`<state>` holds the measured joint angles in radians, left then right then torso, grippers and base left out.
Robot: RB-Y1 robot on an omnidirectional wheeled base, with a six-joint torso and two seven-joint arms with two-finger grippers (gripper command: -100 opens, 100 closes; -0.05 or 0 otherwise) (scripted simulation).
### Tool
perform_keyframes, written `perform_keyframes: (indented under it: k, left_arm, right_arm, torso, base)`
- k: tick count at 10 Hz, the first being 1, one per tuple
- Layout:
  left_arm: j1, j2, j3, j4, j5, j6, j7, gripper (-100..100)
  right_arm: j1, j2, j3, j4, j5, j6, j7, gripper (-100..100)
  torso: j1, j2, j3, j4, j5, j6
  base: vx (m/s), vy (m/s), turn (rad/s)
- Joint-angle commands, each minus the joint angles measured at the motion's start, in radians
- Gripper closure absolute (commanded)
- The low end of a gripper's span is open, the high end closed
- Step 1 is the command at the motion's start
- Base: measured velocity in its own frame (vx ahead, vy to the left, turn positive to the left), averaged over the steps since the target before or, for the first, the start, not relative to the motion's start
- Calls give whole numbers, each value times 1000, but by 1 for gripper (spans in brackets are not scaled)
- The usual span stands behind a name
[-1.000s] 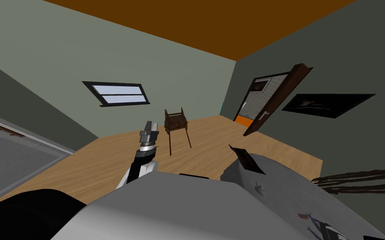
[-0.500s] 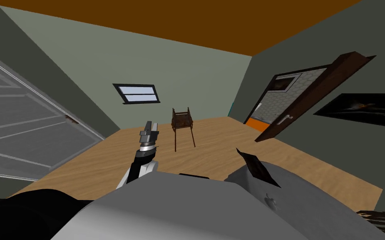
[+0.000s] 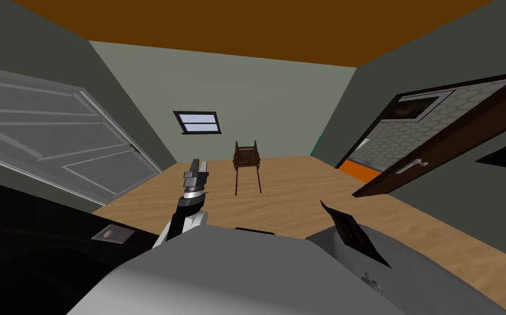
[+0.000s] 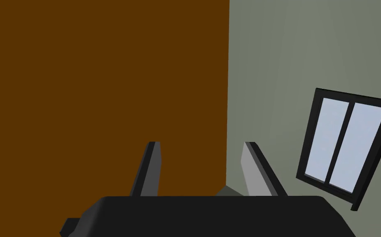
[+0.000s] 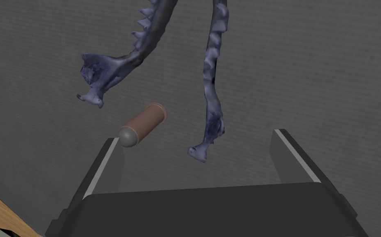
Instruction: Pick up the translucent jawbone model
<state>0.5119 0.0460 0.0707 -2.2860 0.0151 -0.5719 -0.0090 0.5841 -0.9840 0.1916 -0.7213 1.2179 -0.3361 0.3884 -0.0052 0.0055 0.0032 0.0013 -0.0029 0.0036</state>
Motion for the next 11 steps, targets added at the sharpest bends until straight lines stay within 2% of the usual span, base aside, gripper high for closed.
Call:
perform_keyframes:
  k: [1, 3, 4, 6, 7, 8, 9, 11]
  left_arm:
    - [0, 0, 0, 0, 0, 0, 0, 0]
    - [0, 0, 0, 0, 0, 0, 0, 0]
    - [0, 0, 0, 0, 0, 0, 0, 0]
    - [0, 0, 0, 0, 0, 0, 0, 0]
    - [0, 0, 0, 0, 0, 0, 0, 0]
    - [0, 0, 0, 0, 0, 0, 0, 0]
    - [0, 0, 0, 0, 0, 0, 0, 0]
    - [0, 0, 0, 0, 0, 0, 0, 0]
  right_arm:
    - [-7, 9, -12, 28, -13, -13, 42, -100]
    - [52, 64, -74, 84, -86, -12, 109, -100]
    - [52, 64, -74, 84, -102, -12, 108, -100]
    - [111, 119, -137, 140, -172, -11, 197, -100]
    - [111, 119, -137, 140, -191, -11, 207, -100]
    - [112, 114, -146, 139, -183, -20, 206, -100]
    - [111, 116, -148, 144, -186, -22, 217, 100]
    - [111, 117, -148, 144, -186, -23, 216, 100]
  torso:
    - [0, 0, 0, 0, 0, 0]
    - [0, 0, 0, 0, -1, -1]
    - [-1, 2, 1, 0, -1, 0]
    - [-2, 1, 1, 0, -1, 0]
    - [-1, 2, 1, 0, -1, -1]
    - [-2, 1, 1, 0, -1, 0]
    - [-2, -1, -1, 0, -1, 1]
    - [-3, -3, -2, 0, -1, 0]
  base:
    - [-23, -3, -40]
    - [-63, 9, 360]
    - [-71, -2, 214]
    - [-66, 8, 382]
    - [-56, 4, 246]
    - [-18, 0, 25]
    - [0, 0, 0]
    - [0, 0, 0]
